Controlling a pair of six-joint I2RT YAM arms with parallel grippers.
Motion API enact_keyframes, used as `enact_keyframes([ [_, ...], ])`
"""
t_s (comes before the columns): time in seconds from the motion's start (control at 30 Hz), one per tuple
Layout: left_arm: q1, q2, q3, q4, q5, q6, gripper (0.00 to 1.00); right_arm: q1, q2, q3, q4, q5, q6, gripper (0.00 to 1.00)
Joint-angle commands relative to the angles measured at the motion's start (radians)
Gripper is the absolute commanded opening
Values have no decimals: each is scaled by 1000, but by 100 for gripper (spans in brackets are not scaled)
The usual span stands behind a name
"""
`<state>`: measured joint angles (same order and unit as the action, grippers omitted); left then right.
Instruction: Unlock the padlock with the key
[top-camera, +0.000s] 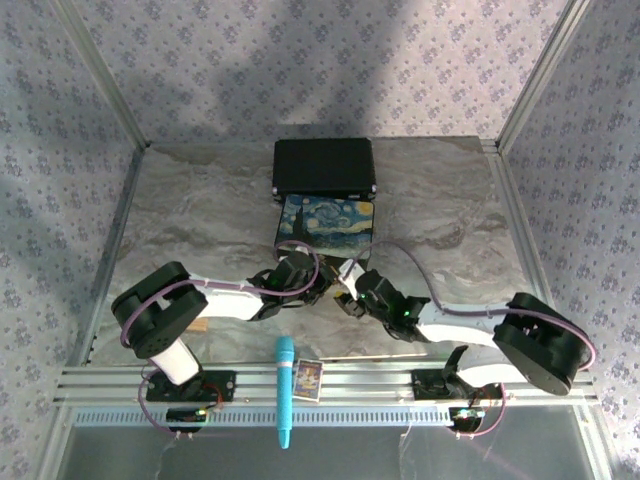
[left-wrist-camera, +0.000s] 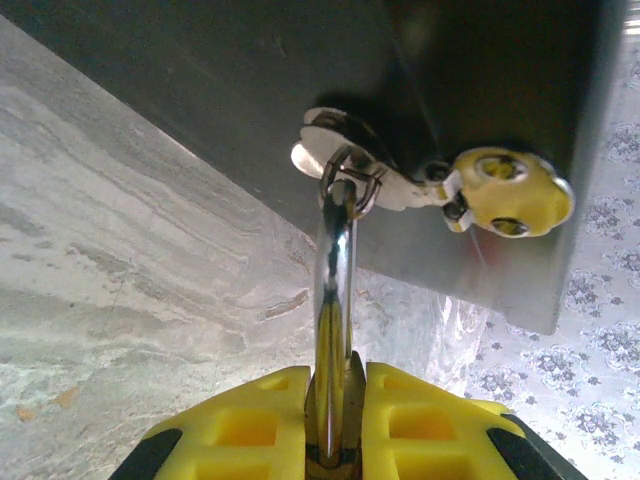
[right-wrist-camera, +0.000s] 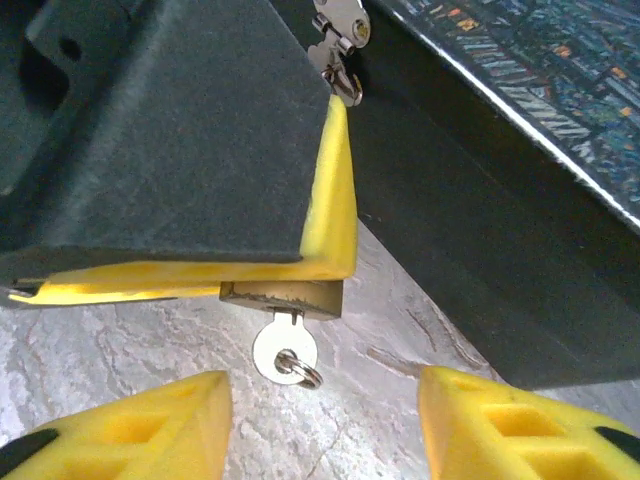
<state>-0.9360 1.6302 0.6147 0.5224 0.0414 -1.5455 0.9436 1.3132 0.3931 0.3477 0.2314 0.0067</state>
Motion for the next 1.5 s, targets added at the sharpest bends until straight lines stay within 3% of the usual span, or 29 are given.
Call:
enact_keyframes([
  [0.0, 1, -23, 17, -20, 46, 5, 0, 4, 18, 3, 90, 12, -53, 46],
  [0.47, 2, -27, 7, -18, 63, 4, 0, -55, 65, 11, 138, -100, -60, 26],
  [0.8, -7, -24, 8, -28, 70, 12, 0, -181, 8, -31, 136, -275, 55, 19],
  [1.1, -20, -13, 13, -40, 60, 13, 0, -272, 4, -57, 150, -380, 161, 19],
  [1.47, -18, -16, 25, -102, 33, 32, 0, -249, -15, -80, 107, -242, 213, 36],
])
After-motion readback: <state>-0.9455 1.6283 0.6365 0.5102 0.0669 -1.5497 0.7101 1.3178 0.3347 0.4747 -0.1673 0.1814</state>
